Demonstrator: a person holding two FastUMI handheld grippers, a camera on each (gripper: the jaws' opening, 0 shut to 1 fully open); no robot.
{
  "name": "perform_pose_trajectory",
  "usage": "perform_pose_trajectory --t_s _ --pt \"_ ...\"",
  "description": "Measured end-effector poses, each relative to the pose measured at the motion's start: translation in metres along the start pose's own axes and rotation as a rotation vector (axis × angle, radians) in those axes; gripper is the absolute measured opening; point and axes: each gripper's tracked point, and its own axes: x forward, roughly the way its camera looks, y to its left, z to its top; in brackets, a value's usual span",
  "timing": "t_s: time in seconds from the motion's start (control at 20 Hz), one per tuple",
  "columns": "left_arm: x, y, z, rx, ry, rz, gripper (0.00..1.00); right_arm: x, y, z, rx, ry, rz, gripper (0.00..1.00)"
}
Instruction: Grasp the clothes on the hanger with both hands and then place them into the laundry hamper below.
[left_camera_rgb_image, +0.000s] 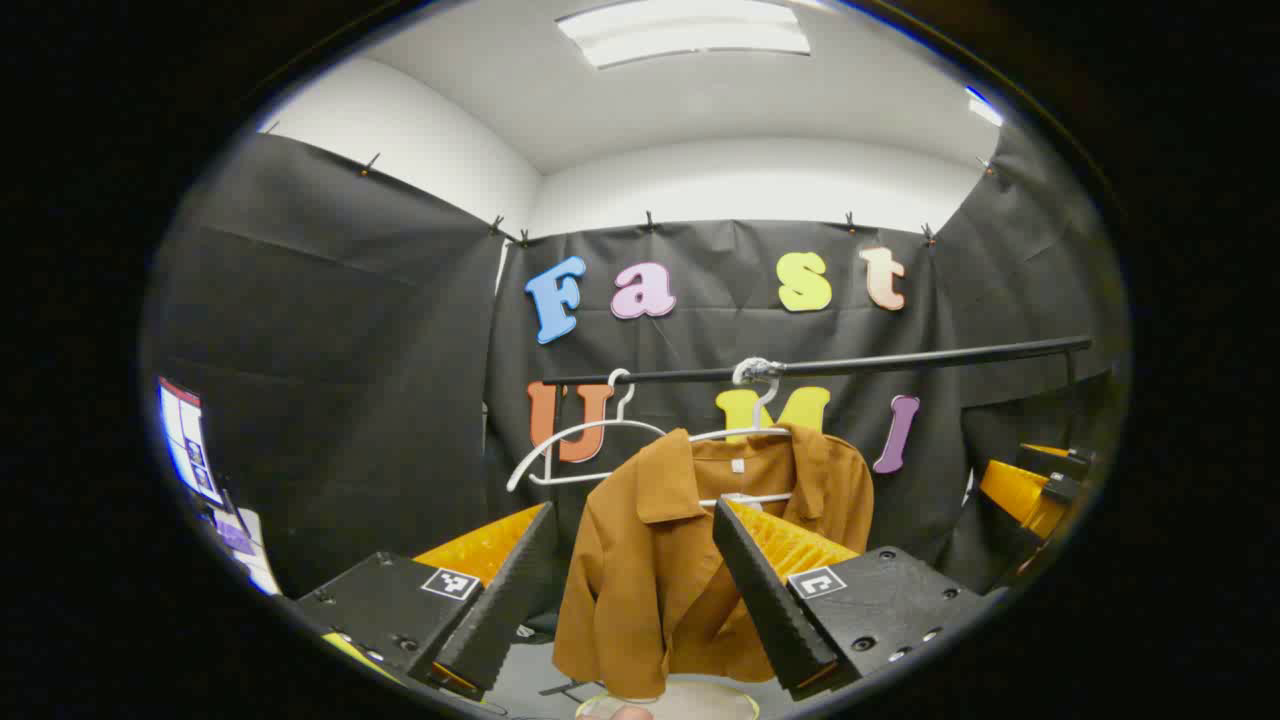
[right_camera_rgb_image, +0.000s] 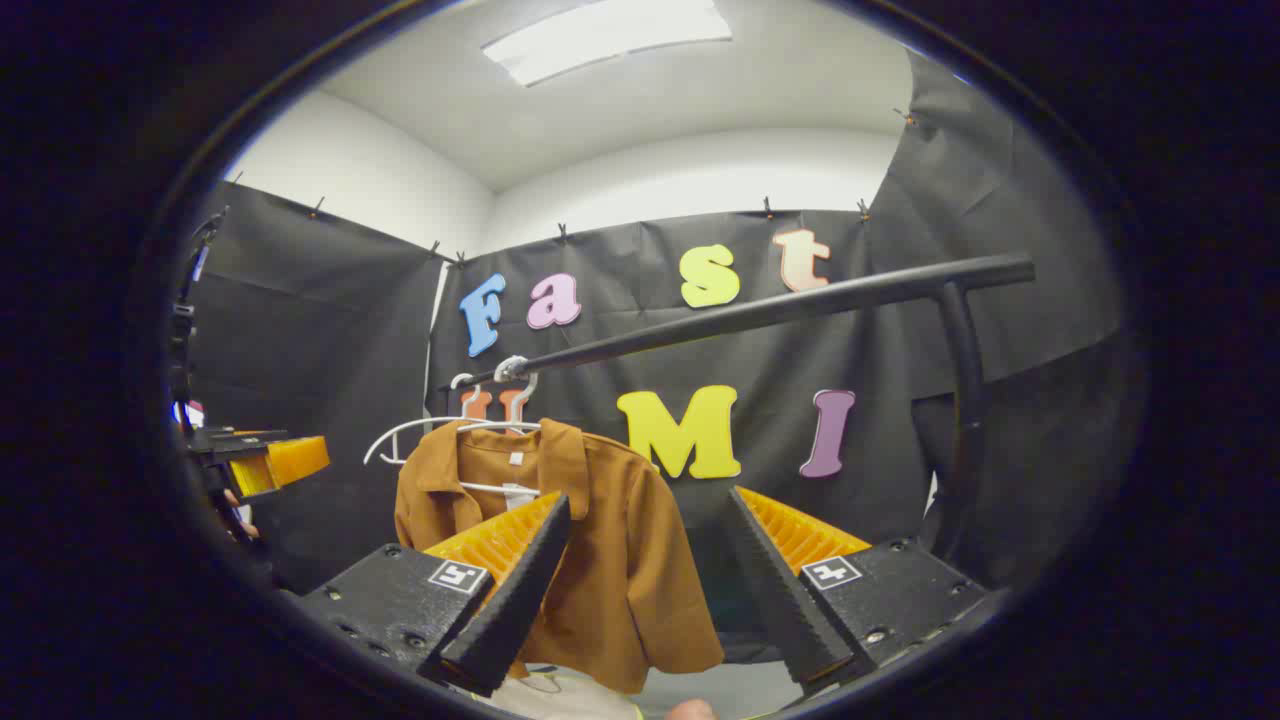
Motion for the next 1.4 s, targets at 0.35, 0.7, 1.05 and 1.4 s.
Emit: perform_pose_trajectory --t_s 0.35,0.7,1.05,1.4 --pt "0.023 0.009 -0.005 -0.022 0.005 -0.045 1.0 0.023 0.027 -0.015 -0.008 0.024 -0.014 0.99" --pt "0.031 0.014 -0.009 0.008 0.004 -0.067 1.0 0.028 0.03 -0.017 -0.02 0.029 -0.048 0.96" --pt "0.037 0.009 -0.016 0.001 0.009 -0.105 1.0 0.025 0.025 -0.017 -0.03 0.025 -0.094 0.96" --pt "0.048 -0.012 -0.03 -0.002 0.045 -0.146 1.0 0.029 0.029 -0.036 -0.02 0.068 -0.07 0.96"
